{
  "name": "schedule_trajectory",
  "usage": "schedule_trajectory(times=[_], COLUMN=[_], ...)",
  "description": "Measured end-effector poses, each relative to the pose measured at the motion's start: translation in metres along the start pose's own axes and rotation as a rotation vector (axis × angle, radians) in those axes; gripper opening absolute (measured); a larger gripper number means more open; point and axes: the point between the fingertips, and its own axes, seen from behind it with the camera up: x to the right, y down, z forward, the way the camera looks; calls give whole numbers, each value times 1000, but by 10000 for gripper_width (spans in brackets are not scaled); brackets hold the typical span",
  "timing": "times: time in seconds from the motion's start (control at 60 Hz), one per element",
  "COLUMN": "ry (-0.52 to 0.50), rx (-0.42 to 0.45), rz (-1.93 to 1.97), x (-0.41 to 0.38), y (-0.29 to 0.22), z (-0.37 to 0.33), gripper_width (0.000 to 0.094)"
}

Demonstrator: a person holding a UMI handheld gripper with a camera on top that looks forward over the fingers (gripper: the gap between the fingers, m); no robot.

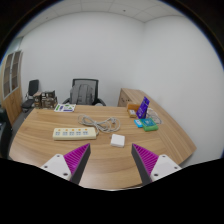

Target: Unplug charger

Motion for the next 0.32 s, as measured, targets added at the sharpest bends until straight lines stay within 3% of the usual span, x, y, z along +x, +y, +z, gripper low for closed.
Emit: schedule_trajectory(times=[0.317], ry=[-29], rx=[16], rz=[-7], x=[-23], y=[-4], z=[-40], gripper_width=[863])
